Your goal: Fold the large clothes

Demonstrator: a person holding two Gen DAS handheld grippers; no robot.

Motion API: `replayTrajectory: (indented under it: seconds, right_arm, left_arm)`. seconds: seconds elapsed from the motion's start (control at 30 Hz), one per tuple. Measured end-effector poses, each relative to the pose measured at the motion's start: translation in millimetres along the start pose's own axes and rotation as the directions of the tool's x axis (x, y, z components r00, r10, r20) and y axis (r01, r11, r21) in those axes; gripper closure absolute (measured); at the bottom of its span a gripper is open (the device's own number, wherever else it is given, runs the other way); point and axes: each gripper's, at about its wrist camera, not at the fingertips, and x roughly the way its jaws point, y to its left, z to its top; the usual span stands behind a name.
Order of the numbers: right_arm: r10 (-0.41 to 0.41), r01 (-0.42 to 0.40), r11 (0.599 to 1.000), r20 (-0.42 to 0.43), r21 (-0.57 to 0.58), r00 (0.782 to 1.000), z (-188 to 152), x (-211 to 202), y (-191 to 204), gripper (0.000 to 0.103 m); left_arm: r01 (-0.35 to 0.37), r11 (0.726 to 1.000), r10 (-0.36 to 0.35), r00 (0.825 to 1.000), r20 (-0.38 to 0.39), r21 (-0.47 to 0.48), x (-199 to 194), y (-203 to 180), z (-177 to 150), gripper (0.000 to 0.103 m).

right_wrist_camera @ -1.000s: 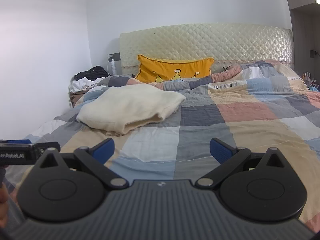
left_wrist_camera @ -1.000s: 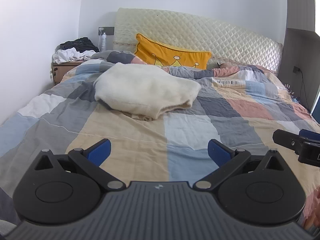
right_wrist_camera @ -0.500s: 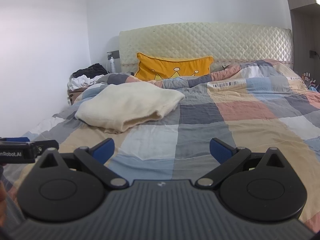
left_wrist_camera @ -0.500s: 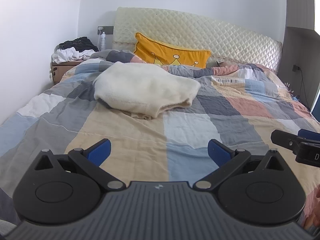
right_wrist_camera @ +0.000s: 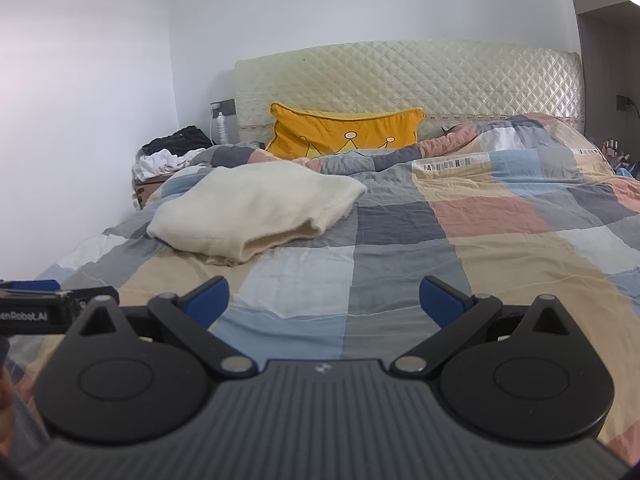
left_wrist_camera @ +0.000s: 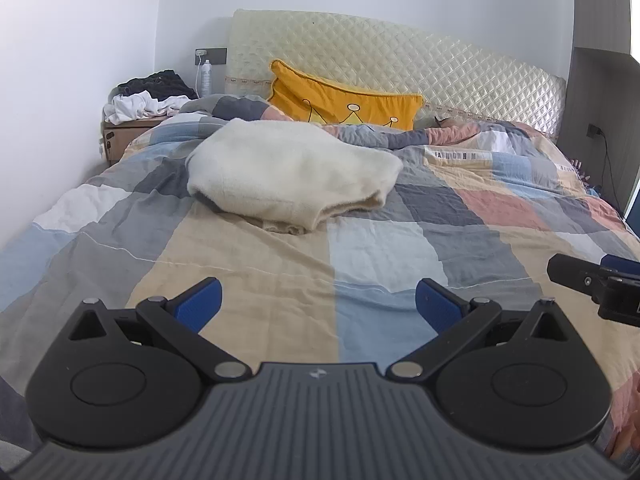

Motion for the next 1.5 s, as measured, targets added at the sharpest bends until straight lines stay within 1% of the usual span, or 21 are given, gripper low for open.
replayTrajectory:
  seconds: [0.43,0.67,0.83,1.07,1.2,1.33,1.5]
  right_arm:
    - [-0.008,0.008,1.0,-0.014,-0.01,1.0,1.8,15.6,2.4,0.0]
    - [-0.008,0.008,1.0,-0.018,0.0,1.0,6.2,25.4,-1.5,0.0]
    - [-0.001,0.002,1.0,-0.029,0.027,1.0,10.2,37.4,-9.2,0.0]
    - [-0.001,0.003,0.998,-0.04,0.06,0.999,17.5,60.0,-17.5,0.0]
    - [0.008,-0.007,0.999,-0.034,0.032,0.999,21.5,75.7,-14.8,0.0]
    - [0.021,-0.02,1.0,-0.035,0.009,0.999,25.6,96.4,-11.7,0.0]
    - [0.022,-0.022,1.0,-0.034,-0.008,0.999,28.8,124.4,-17.1,0.0]
  left_arm:
    - [0.009,1.0,-0.009,1.0,-0.025,0.011,19.7,-3.9,8.2,0.0]
    - [0.002,1.0,-0.002,1.0,-0.026,0.023,38.3,3.3,27.8,0.0]
    - [-0.006,0.996,0.008,1.0,-0.025,0.086,54.0,1.7,38.2,0.0]
    - [-0.012,0.996,0.016,0.999,-0.046,0.086,85.2,9.0,50.7,0.0]
    - [-0.002,0.998,0.007,0.998,-0.067,0.069,105.2,14.5,54.4,0.0]
    - [-0.023,0.997,0.027,0.997,-0.067,0.068,128.0,20.4,56.5,0.0]
    - [-0.03,0.999,0.032,0.995,-0.097,0.029,158.3,32.7,61.2,0.0]
